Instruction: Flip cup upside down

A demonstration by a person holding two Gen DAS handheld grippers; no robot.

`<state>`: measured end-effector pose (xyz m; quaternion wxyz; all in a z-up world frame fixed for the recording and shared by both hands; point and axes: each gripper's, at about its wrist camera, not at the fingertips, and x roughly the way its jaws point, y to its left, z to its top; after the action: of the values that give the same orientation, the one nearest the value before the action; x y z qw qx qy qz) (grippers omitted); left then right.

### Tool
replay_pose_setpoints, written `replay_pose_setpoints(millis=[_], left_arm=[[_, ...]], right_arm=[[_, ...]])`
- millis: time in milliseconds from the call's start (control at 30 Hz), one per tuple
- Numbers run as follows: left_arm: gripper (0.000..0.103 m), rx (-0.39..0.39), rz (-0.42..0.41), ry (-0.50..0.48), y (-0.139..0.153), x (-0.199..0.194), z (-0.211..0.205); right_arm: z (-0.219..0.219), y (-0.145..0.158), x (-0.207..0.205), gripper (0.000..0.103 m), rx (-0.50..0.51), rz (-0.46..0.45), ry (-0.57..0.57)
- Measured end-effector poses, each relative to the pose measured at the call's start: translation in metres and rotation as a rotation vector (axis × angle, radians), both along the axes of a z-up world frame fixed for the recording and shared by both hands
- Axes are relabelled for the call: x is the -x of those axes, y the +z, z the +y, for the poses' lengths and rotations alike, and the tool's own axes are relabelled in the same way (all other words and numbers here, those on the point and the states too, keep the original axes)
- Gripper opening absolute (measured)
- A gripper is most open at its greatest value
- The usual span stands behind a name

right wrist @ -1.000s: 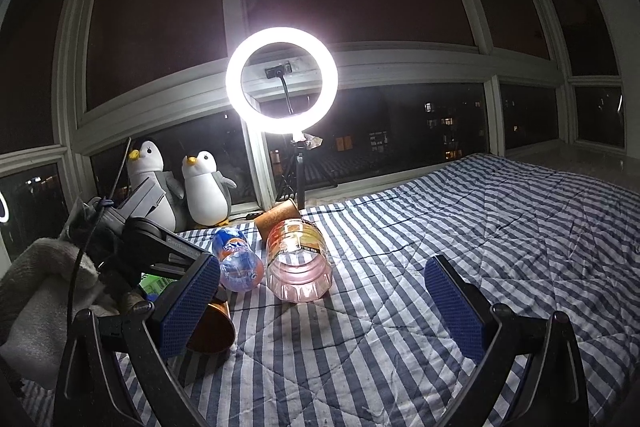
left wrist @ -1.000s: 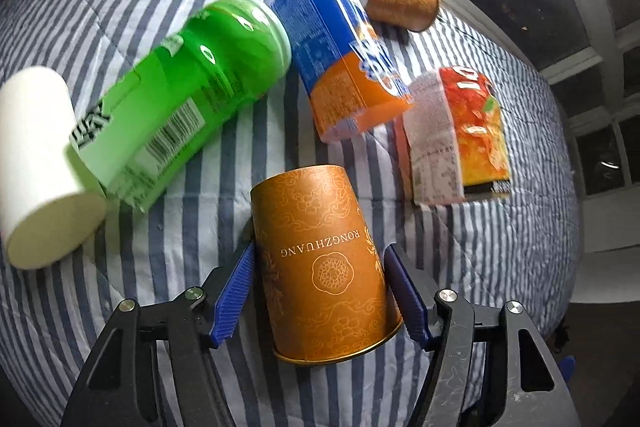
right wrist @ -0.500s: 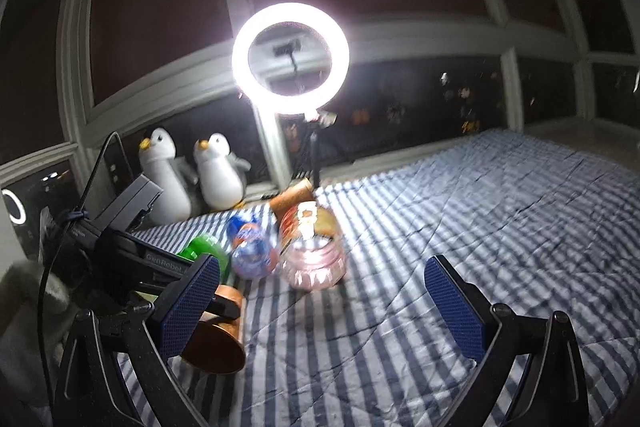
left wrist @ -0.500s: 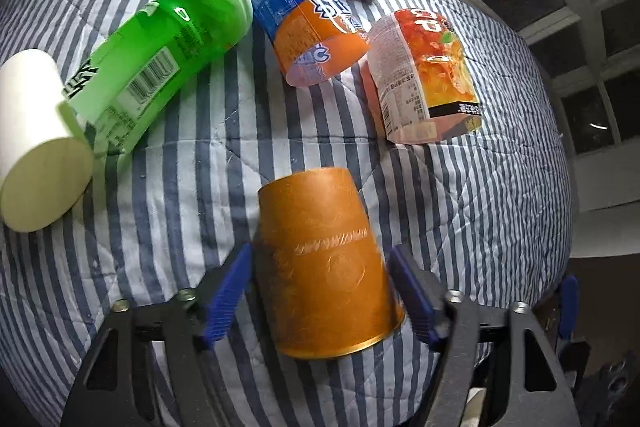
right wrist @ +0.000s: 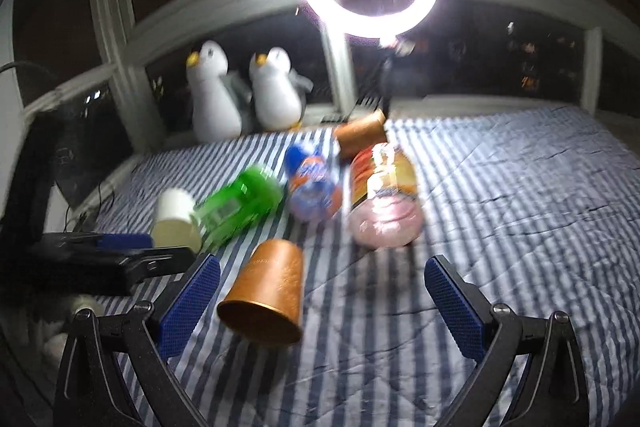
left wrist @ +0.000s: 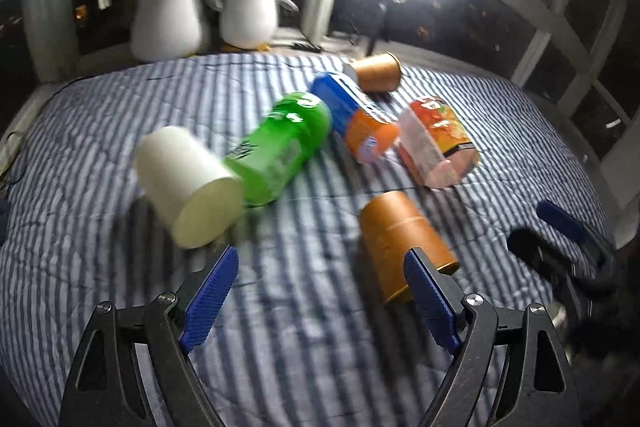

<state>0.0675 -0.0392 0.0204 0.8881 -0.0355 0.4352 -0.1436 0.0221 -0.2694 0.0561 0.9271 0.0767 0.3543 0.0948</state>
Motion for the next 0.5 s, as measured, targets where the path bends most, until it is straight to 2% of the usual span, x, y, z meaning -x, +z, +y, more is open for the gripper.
replay_pose_setpoints(millis=[67,200,300,433,500], left_arm=[[0.087,0.006,-0.031,0.025,-0.005,0.008,0.011],[0.088,-0.042,-0.104,0.06,-0.018,0.019,0.022],[0.088,-0.044,-0.119,0.069,-0.03,0.021,0.024],[0.088,-0.043,-0.115,0.069,-0.04,0.024,0.026],[0.088,-0.049,-0.124,0.069,-0.043,0.028,0.026]], right_arm=[[0.003,-0.004,-0.01,0.101,-0.005,0.047,0.02],[0.008,-0.013,-0.037,0.101,-0.042,0.176,0.079],[0.012,-0.019,-0.057,0.099,-0.086,0.268,0.119],[0.026,-0.026,-0.077,0.093,-0.067,0.36,0.161],[0.03,-0.033,-0.086,0.089,-0.09,0.407,0.175]])
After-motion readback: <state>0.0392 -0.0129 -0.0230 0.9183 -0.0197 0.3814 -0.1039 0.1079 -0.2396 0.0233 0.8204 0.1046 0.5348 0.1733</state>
